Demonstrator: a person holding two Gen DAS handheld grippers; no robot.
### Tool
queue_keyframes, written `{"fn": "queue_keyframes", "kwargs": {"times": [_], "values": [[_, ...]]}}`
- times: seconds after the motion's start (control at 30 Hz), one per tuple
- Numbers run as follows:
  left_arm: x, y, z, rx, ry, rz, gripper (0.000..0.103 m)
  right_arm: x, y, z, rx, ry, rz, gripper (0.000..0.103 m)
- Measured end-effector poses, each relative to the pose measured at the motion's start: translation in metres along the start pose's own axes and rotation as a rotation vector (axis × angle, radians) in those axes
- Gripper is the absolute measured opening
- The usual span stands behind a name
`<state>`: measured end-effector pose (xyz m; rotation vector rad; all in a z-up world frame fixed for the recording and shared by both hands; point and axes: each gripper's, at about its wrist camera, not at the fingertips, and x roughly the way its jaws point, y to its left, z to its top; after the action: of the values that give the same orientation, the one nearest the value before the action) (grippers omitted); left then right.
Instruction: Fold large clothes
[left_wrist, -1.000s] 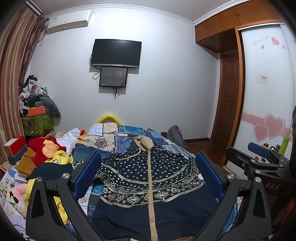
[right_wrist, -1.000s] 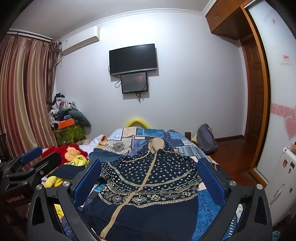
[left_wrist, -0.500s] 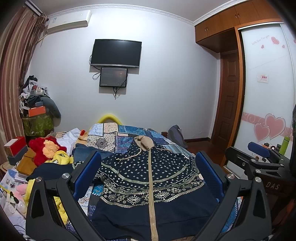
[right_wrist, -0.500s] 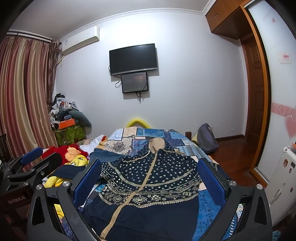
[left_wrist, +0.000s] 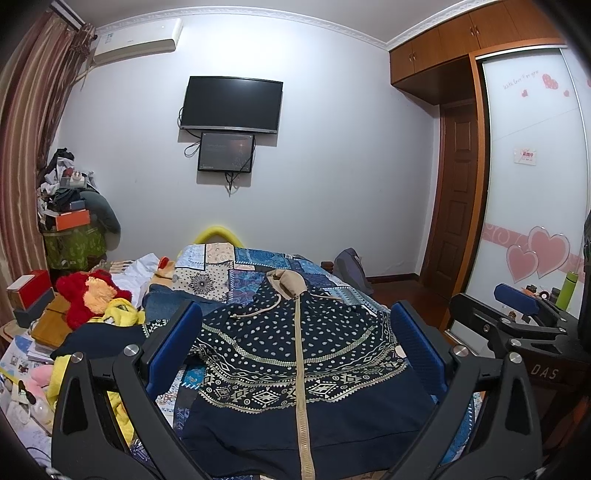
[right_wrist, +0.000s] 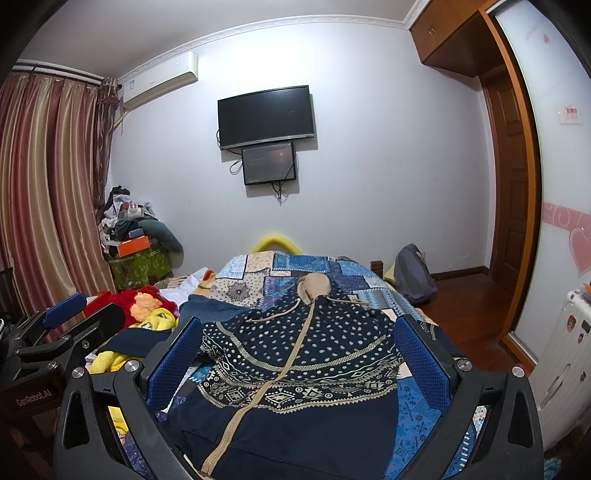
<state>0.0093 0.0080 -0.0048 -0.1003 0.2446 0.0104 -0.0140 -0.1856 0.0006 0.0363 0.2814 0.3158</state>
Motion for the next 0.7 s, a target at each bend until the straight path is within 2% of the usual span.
{"fn": "queue_keyframes", "kwargs": {"times": [0.43, 0.7], "values": [[0.008, 0.007, -0.003, 0.007, 0.008, 0.021, 0.103, 0.005, 0.001, -0.001, 0.004, 0.015, -0.011, 0.103], [0.038, 0.041, -0.007, -0.036, 0.045, 0.082, 0.103, 0.040, 0.006, -0.002, -0.029, 0.064, -0.053, 0.103]]}}
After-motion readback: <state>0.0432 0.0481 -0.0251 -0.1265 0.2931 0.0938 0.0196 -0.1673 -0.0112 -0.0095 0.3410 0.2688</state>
